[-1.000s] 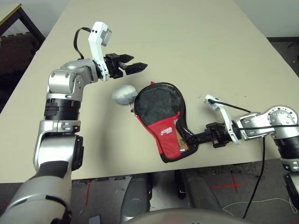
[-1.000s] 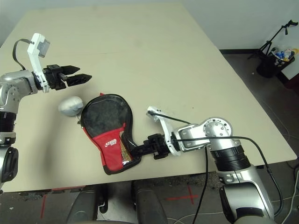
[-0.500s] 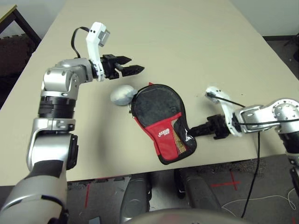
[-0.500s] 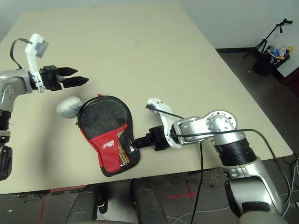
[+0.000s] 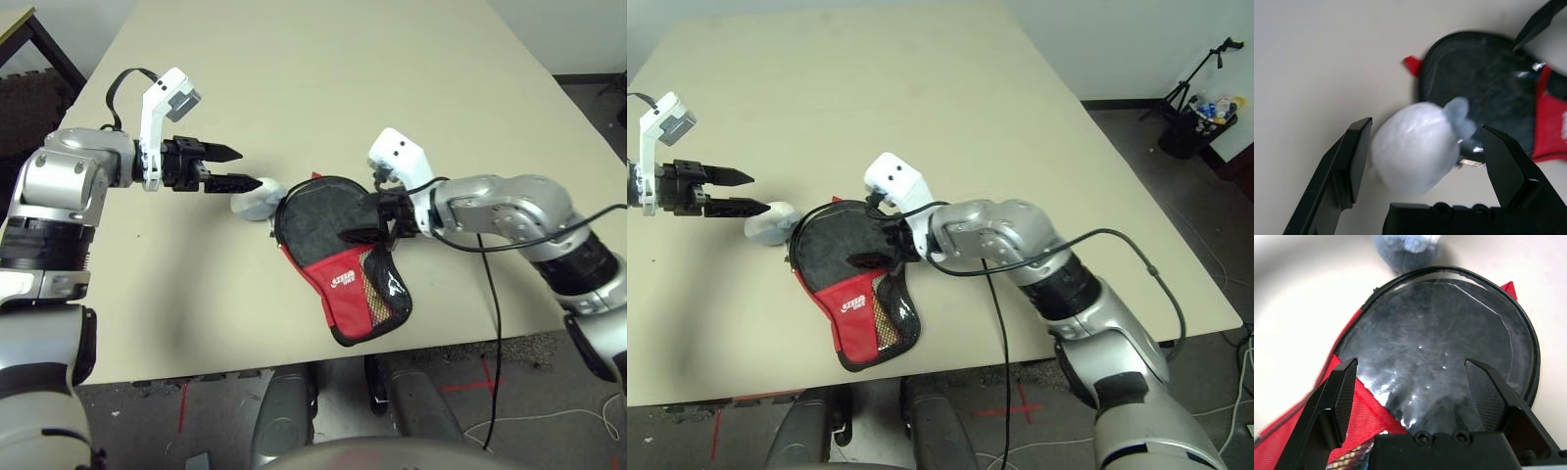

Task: Store the ping-pong paddle in its case and zip it.

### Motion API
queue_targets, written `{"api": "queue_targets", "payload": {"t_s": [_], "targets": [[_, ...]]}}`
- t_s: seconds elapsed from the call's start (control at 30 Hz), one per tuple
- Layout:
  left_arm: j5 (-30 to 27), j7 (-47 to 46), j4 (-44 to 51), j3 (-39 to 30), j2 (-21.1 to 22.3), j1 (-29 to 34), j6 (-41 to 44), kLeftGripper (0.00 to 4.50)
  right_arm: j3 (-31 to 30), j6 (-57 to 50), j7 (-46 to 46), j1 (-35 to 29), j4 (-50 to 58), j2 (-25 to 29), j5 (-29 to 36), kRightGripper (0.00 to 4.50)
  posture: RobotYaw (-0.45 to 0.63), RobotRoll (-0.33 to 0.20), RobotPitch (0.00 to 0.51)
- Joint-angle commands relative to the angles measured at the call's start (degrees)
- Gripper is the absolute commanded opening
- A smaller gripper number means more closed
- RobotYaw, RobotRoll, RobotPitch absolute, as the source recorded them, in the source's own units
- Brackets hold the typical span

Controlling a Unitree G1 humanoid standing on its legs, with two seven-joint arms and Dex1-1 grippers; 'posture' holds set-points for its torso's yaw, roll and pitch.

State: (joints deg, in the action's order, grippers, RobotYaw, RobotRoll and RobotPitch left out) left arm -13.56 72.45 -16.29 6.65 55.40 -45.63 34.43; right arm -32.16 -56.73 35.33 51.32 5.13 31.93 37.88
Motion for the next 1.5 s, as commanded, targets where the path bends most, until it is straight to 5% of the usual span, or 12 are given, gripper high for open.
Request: {"api": "queue_targets", "payload": {"t_s": [0.03,0.83,0.93,1.3,1.37,1.5], "targets": [[3.86,0.54,-0.50,2.63,0.56,2.73,-5.04,4.50,-1.58,-0.59,4.67,0.53,-0.83,-1.32,-3.54,4.48,-0.05,0.000,0.157],[11.47,1.42,-8.18,6.66,-6.82,3.73,-12.05,4.50,-2.71,-1.27,16.44,-2.11,-3.11,-4.57,-14.71,4.48,-0.07,0.000,0.171],[11.84,1.72,-9.26,6.55,-7.14,2.88,-12.00,3.92,-3.88,0.23,18.22,-2.54,-3.79,-4.89,-16.56,4.50,-0.07,0.000,0.171],[15.93,-5.29,-22.58,5.63,-12.53,-5.53,-18.78,0.43,-7.21,4.63,23.11,-4.33,-7.07,-6.20,-22.34,4.50,-0.06,0.000,0.172],[16.80,-7.52,-26.33,5.56,-14.37,-7.68,-20.47,0.08,-7.22,4.86,23.57,-4.61,-7.47,-6.48,-23.02,4.50,-0.05,0.000,0.171],[19.09,-11.54,-33.04,5.83,-17.38,-11.48,-25.07,0.06,-7.09,5.02,24.28,-5.07,-7.80,-6.87,-24.14,4.50,-0.06,0.000,0.172]]}}
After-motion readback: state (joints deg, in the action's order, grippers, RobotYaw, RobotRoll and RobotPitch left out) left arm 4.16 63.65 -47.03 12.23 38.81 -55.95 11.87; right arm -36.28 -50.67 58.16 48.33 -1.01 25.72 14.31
